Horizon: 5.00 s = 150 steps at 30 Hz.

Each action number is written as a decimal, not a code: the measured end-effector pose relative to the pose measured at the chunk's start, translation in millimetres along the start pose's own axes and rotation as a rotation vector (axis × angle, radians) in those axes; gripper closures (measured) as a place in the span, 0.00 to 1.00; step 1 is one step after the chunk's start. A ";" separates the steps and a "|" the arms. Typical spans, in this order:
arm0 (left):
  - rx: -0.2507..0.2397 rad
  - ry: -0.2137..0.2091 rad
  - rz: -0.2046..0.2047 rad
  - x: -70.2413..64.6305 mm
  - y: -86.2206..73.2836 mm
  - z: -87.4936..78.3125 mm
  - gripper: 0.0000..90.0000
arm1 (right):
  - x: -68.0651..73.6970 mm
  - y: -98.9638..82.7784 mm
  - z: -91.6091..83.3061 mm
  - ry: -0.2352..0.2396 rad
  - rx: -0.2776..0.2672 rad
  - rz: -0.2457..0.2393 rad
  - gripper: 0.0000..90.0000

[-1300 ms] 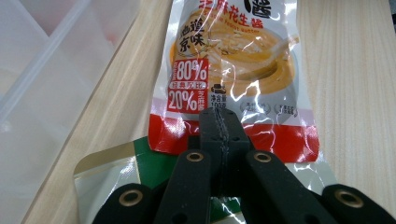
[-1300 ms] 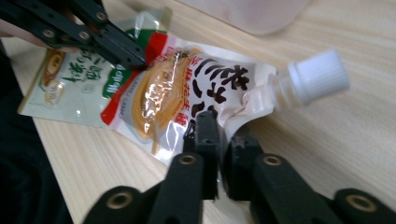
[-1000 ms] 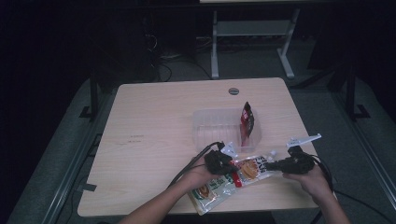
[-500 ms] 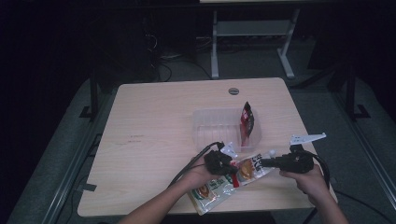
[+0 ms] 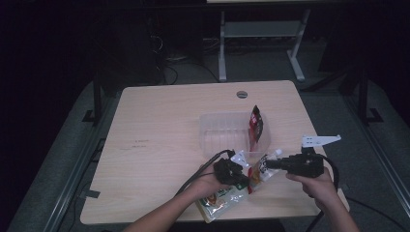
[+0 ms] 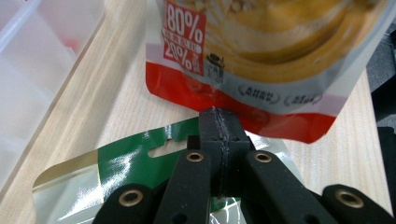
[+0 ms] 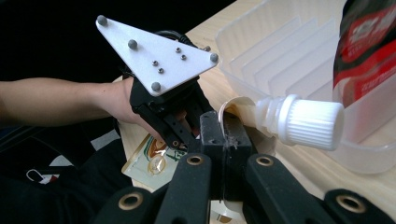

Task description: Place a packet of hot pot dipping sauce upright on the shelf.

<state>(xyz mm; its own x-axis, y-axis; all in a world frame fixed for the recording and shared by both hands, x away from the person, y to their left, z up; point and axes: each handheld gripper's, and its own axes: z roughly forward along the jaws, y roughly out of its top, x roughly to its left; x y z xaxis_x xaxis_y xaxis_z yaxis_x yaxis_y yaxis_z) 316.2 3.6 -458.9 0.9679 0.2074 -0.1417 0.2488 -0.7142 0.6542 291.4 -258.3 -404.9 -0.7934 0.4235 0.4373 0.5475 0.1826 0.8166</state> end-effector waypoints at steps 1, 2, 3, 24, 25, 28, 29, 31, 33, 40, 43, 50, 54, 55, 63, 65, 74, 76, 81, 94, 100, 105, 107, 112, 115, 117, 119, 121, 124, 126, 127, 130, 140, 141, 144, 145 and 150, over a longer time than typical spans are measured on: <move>-0.002 0.001 -0.001 0.3 0.0 -1.8 1.00 | 0.9 0.9 -1.2 -0.002 -0.004 -0.003 0.99; -0.008 0.000 -0.003 0.8 -0.2 -3.9 1.00 | 1.3 1.5 -2.4 -0.001 -0.005 -0.007 0.99; -0.016 0.001 -0.003 2.1 -0.5 -6.5 1.00 | 1.7 1.6 -5.1 -0.006 -0.013 -0.004 0.99; -0.053 0.067 -0.063 12.2 -39.4 -88.1 0.88 | 12.7 25.0 -10.5 0.005 -0.011 -0.092 0.99; -0.052 0.073 -0.072 12.8 -44.5 -92.7 0.86 | 13.1 26.9 -10.3 0.007 -0.012 -0.095 0.99; -0.030 0.107 -0.092 16.1 -60.7 -105.9 0.79 | 13.6 33.0 -9.9 0.010 -0.018 -0.105 0.99; -0.030 0.113 -0.104 17.5 -66.0 -110.1 0.77 | 13.6 34.6 -9.8 0.015 -0.026 -0.105 0.99; -0.036 0.119 -0.127 20.6 -75.3 -118.9 0.74 | 13.5 38.3 -9.6 0.024 -0.030 -0.110 0.99; -0.040 0.123 -0.152 22.6 -83.2 -126.8 0.69 | 13.9 42.3 -9.5 0.034 -0.034 -0.115 0.99; -0.051 0.164 -0.205 24.4 -108.8 -148.8 0.56 | 12.0 57.7 -6.9 0.035 -0.053 -0.136 0.99; -0.062 0.174 -0.236 24.7 -121.7 -157.8 0.52 | 11.5 65.9 -5.0 0.032 -0.054 -0.150 0.99; -0.060 0.202 -0.278 26.1 -149.9 -169.8 0.47 | 8.7 85.7 1.9 0.034 -0.043 -0.180 0.99; -0.074 0.208 -0.272 27.7 -148.1 -170.7 0.43 | 4.8 96.7 6.4 0.034 -0.051 -0.192 0.99; -0.070 0.207 -0.265 28.1 -147.5 -170.6 0.42 | 3.7 99.5 7.2 0.032 -0.055 -0.196 0.99; -0.076 0.209 -0.253 28.7 -148.4 -171.5 0.42 | -8.1 122.9 9.4 0.021 -0.083 -0.197 0.99; -0.073 0.209 -0.246 29.1 -148.6 -172.7 0.42 | -14.9 128.9 12.6 0.003 -0.080 -0.197 0.99; -0.082 0.218 -0.238 32.6 -151.8 -173.6 0.41 | -32.9 129.7 19.2 -0.038 -0.071 -0.177 0.99; -0.080 0.220 -0.240 32.3 -153.0 -174.1 0.41 | -36.3 128.1 20.2 -0.046 -0.065 -0.172 0.99; -0.090 0.222 -0.243 32.8 -153.3 -174.9 0.41 | -44.0 122.5 22.9 -0.057 -0.048 -0.161 0.99; -0.080 0.213 -0.237 32.3 -153.9 -173.8 0.41 | -50.9 115.3 33.4 -0.105 0.027 -0.160 0.99; -0.073 0.212 -0.226 32.1 -154.1 -173.7 0.41 | -57.4 109.3 39.6 -0.109 0.049 -0.144 0.99; -0.071 0.205 -0.230 31.7 -153.7 -172.2 0.40 | -58.3 107.3 44.9 -0.105 0.063 -0.144 0.99; -0.067 0.201 -0.229 31.0 -153.6 -171.2 0.41 | -57.8 107.2 45.8 -0.105 0.063 -0.141 0.99; -0.055 0.192 -0.221 30.7 -153.5 -169.0 0.40 | -57.8 105.6 51.2 -0.110 0.072 -0.139 0.99; -0.053 0.191 -0.214 30.9 -153.3 -168.5 0.40 | -57.1 104.9 56.2 -0.111 0.086 -0.139 0.98; -0.053 0.185 -0.224 30.1 -153.5 -167.8 0.40 | -57.1 104.6 59.3 -0.119 0.094 -0.144 0.98; -0.049 0.181 -0.222 30.2 -153.7 -167.1 0.40 | -57.1 103.8 62.0 -0.125 0.110 -0.144 0.98; -0.051 0.177 -0.227 29.3 -153.7 -166.0 0.40 | -57.3 103.0 64.4 -0.127 0.119 -0.145 0.98; -0.046 0.173 -0.224 29.3 -153.5 -165.2 0.40 | -57.1 102.6 66.8 -0.130 0.124 -0.146 0.98; -0.042 0.170 -0.221 29.4 -153.6 -164.4 0.40 | -57.0 101.9 68.6 -0.131 0.131 -0.146 0.98; -0.037 0.172 -0.221 29.2 -153.6 -164.2 0.40 | -57.1 101.4 69.7 -0.134 0.133 -0.146 0.97; -0.026 0.172 -0.212 29.3 -153.5 -164.6 0.40 | -57.1 100.8 72.4 -0.136 0.136 -0.136 0.97; -0.024 0.172 -0.210 29.4 -153.6 -164.6 0.40 | -55.4 103.4 65.5 -0.133 0.095 -0.128 0.89; -0.023 0.172 -0.210 29.4 -153.6 -164.7 0.40 | -55.0 103.7 64.5 -0.132 0.091 -0.128 0.87; -0.028 0.174 -0.212 29.2 -153.7 -164.5 0.40 | -52.9 105.4 60.6 -0.140 0.081 -0.126 0.82; -0.029 0.174 -0.214 29.0 -153.8 -164.6 0.40 | -51.6 106.3 59.1 -0.140 0.083 -0.125 0.81; -0.034 0.176 -0.212 28.8 -153.9 -164.8 0.40 | -41.6 110.7 51.9 -0.137 0.087 -0.138 0.74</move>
<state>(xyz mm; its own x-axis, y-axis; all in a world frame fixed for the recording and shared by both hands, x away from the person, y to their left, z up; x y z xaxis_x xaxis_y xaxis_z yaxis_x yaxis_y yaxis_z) 300.2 229.6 -441.2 0.8726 0.4650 -0.1494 0.4414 -0.6199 0.6487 398.8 -209.7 -352.3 -0.8222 0.5049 0.2628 0.4614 0.3208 0.8272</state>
